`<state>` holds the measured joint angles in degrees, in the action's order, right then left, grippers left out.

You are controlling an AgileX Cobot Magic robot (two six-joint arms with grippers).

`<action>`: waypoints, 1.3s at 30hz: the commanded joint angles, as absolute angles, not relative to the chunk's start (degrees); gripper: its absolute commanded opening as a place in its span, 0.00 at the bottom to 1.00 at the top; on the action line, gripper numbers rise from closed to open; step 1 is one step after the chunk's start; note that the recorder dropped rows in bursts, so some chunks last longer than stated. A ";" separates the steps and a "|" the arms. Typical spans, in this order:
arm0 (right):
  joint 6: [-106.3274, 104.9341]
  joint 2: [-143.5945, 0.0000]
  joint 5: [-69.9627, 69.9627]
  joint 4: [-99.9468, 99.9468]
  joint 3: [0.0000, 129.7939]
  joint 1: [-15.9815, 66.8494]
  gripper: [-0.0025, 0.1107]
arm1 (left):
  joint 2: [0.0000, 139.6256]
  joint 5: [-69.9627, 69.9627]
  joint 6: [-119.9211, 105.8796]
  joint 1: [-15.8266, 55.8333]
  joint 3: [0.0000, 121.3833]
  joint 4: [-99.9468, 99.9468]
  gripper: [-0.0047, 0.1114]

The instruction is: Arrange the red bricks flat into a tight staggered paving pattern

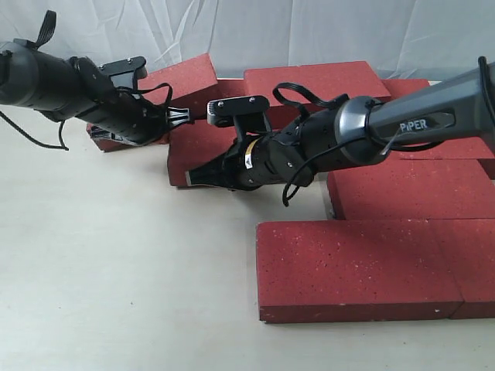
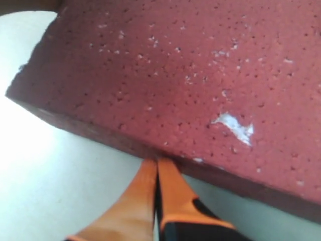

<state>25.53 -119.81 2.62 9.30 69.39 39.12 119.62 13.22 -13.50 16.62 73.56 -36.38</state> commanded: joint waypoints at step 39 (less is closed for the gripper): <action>25.29 -110.42 15.11 14.08 69.42 40.52 0.02 | 124.59 11.83 -14.10 19.65 74.92 -37.26 0.04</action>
<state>25.53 -110.91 15.05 13.31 69.39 40.67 123.79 12.79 -13.94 19.46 74.50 -35.01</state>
